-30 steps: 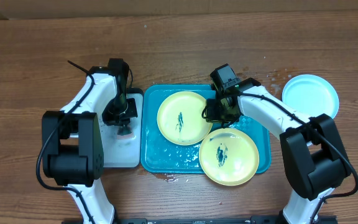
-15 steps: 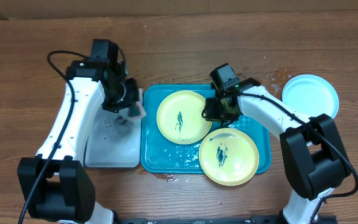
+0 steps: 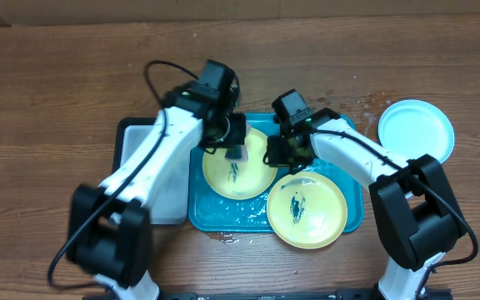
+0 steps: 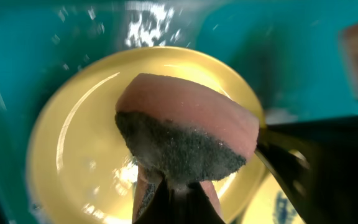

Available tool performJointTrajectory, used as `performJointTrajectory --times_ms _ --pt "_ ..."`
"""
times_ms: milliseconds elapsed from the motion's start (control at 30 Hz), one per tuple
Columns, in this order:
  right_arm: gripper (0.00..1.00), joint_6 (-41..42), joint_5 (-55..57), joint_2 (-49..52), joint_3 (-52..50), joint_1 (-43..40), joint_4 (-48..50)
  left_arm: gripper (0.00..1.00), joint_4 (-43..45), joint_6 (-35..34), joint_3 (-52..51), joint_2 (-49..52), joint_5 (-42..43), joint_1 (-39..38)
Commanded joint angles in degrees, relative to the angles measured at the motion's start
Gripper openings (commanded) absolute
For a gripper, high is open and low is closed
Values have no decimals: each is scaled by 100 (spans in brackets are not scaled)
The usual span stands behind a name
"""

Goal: Clean dirty plates on tray and stack at the side
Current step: 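Scrub the yellow plate with the sponge in the left gripper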

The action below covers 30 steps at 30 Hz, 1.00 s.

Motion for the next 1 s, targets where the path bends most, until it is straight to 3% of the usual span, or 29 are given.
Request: performJointTrajectory --times_ms 0,267,467,667,867,967 --pt "4 4 35 28 125 122 39 4 -42 -315 42 723 -286 -66" --pt "4 7 57 28 125 120 -7 4 -492 -531 42 1266 -715 -74" --pt "4 7 55 28 125 116 52 4 -398 238 42 1279 503 -323" --pt "4 42 55 28 125 116 83 4 -225 286 42 1279 1290 -660" --pt "4 149 55 28 125 116 79 4 83 -275 42 1281 1300 -769" --pt "4 282 83 28 125 114 59 4 188 -815 42 1281 721 -667"
